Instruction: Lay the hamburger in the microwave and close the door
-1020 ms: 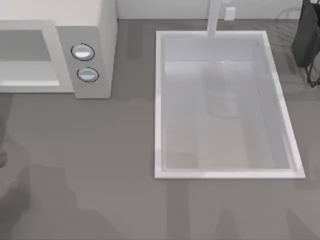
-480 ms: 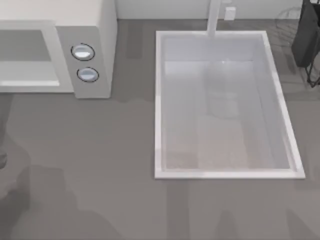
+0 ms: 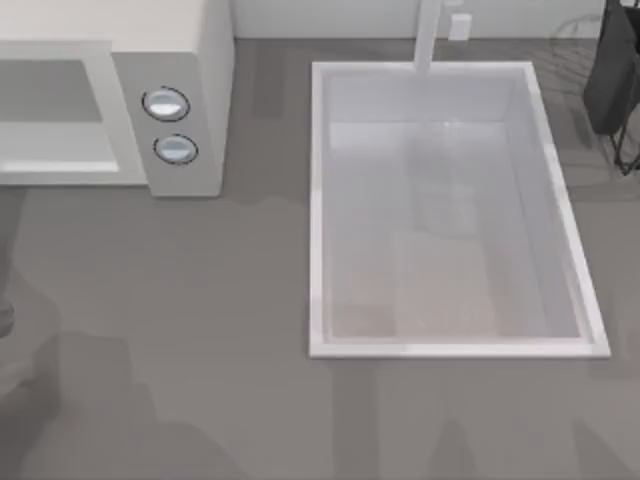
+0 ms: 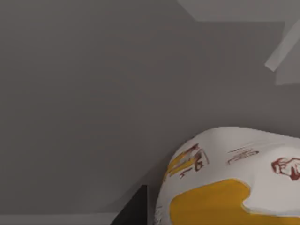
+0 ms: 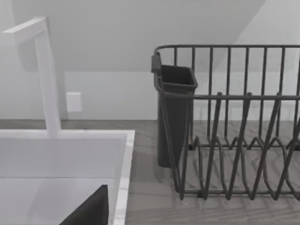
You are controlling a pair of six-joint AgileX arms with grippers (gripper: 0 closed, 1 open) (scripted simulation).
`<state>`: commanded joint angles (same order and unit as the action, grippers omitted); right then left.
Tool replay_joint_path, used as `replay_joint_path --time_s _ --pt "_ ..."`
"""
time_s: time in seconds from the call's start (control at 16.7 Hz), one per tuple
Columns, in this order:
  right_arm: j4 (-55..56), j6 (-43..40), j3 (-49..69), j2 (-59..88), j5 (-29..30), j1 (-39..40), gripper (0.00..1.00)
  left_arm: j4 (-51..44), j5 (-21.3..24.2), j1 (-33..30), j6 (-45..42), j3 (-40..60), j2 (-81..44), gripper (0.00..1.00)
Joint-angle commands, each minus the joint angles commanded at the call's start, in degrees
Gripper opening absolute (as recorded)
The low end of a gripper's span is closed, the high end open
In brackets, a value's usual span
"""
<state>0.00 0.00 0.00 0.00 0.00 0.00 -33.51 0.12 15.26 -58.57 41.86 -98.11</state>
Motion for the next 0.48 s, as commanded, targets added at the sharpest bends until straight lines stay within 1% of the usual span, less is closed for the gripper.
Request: replay_joint_path --time_s 0.06,0.12,0.48 --pt "0.00 0.00 0.00 0.00 0.00 0.00 1.00 0.00 0.00 0.00 0.00 0.00 0.00 0.02" --pt "0.00 0.00 0.00 0.00 0.00 0.00 1.00 0.00 0.00 0.00 0.00 0.00 0.00 0.00" --pt "0.00 0.00 0.00 0.00 0.00 0.00 1.00 0.00 0.00 0.00 0.00 0.00 0.00 0.00"
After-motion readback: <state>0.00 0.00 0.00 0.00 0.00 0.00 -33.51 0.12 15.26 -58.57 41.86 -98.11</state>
